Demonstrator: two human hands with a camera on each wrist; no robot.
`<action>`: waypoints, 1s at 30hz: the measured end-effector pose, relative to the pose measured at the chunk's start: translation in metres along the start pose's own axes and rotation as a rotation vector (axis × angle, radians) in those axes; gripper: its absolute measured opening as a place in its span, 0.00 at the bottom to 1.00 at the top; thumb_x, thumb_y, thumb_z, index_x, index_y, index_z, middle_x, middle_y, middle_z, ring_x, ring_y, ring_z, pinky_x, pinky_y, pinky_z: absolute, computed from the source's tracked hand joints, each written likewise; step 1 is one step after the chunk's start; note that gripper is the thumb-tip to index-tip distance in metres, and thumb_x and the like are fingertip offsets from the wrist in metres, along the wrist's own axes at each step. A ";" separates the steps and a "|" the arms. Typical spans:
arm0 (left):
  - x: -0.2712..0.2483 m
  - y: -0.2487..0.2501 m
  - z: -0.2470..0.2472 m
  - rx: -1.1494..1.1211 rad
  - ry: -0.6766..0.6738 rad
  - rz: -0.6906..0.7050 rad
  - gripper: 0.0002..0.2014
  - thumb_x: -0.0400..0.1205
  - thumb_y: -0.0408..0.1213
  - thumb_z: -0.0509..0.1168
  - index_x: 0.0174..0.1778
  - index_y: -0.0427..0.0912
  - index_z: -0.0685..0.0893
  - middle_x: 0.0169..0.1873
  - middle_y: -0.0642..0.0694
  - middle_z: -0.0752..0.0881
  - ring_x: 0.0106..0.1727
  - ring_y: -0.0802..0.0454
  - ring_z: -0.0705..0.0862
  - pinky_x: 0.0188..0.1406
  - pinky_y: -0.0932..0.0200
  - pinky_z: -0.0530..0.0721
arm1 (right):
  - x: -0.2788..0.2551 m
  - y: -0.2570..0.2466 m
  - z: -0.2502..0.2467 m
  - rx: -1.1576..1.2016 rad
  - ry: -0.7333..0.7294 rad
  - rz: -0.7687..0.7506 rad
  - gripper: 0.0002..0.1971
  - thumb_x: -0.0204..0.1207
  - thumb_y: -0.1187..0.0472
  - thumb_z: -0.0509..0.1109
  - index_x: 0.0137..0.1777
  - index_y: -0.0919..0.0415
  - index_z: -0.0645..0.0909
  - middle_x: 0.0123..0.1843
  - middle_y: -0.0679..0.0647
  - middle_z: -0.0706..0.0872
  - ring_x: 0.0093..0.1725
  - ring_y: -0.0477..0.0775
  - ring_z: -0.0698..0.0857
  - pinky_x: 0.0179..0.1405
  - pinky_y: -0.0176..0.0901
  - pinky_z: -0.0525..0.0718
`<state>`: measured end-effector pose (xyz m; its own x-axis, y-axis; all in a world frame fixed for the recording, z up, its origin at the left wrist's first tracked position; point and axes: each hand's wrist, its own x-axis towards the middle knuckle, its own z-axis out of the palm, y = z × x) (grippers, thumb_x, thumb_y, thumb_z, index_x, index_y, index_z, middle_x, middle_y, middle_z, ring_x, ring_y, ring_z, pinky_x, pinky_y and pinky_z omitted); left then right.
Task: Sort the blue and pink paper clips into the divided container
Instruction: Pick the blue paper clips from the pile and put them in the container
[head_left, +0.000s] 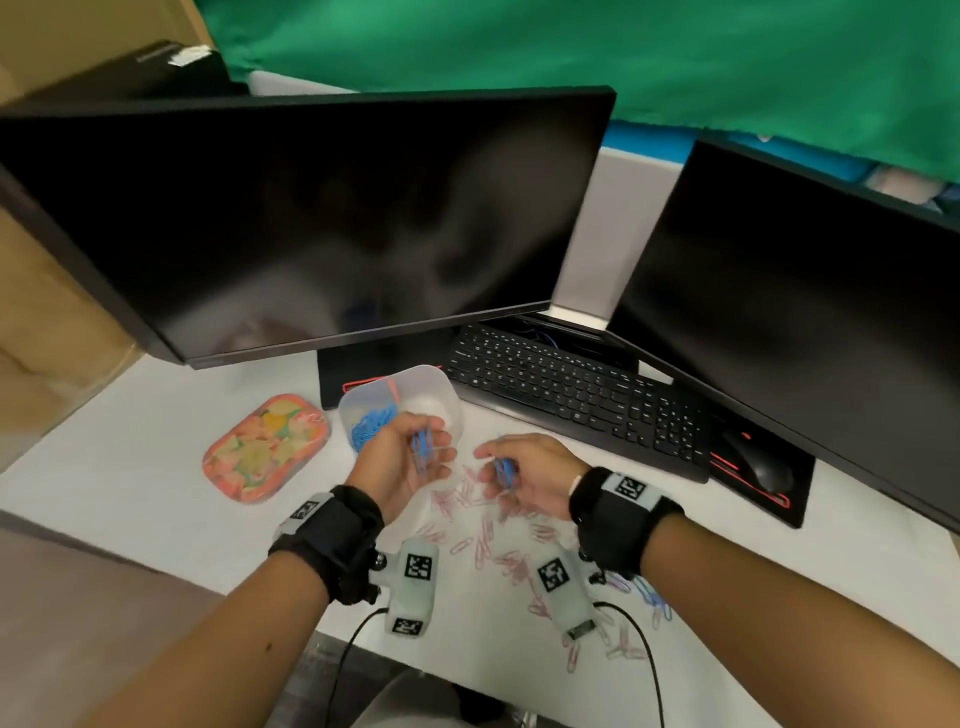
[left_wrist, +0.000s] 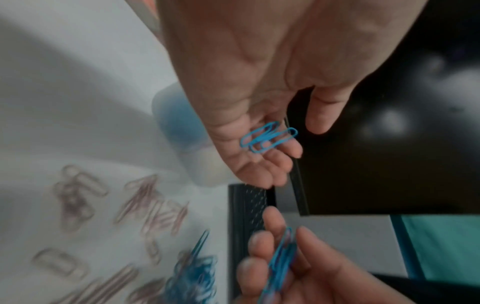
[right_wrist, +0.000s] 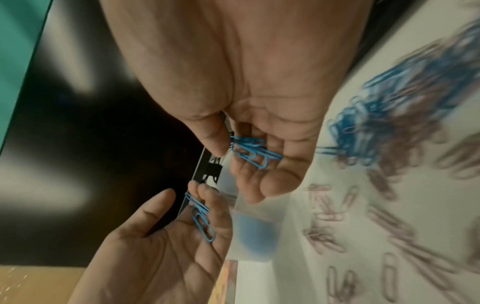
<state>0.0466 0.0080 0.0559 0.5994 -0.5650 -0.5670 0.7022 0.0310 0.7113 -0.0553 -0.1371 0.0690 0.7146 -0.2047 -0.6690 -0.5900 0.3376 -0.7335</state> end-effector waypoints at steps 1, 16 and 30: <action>0.002 0.008 -0.005 -0.006 0.033 0.027 0.09 0.83 0.37 0.55 0.42 0.41 0.79 0.33 0.45 0.80 0.32 0.50 0.81 0.31 0.58 0.80 | 0.005 -0.009 0.010 -0.016 0.004 -0.012 0.08 0.79 0.64 0.66 0.55 0.68 0.80 0.36 0.60 0.82 0.31 0.57 0.83 0.28 0.45 0.79; 0.028 0.048 -0.030 0.206 0.429 0.099 0.08 0.85 0.47 0.60 0.56 0.51 0.76 0.57 0.45 0.77 0.61 0.46 0.76 0.56 0.50 0.78 | 0.072 -0.065 0.093 -0.145 0.054 -0.025 0.08 0.81 0.67 0.58 0.46 0.60 0.78 0.34 0.56 0.76 0.32 0.52 0.75 0.35 0.43 0.78; 0.036 -0.013 0.031 1.121 -0.052 0.409 0.11 0.77 0.31 0.65 0.34 0.52 0.84 0.33 0.56 0.86 0.36 0.55 0.83 0.40 0.67 0.79 | 0.000 0.020 -0.075 -0.369 0.393 -0.080 0.10 0.82 0.66 0.59 0.51 0.60 0.83 0.41 0.57 0.86 0.40 0.55 0.85 0.45 0.48 0.85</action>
<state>0.0468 -0.0384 0.0395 0.6658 -0.7144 -0.2153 -0.2792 -0.5061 0.8160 -0.0958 -0.1987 0.0454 0.6103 -0.5681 -0.5521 -0.6828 -0.0239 -0.7302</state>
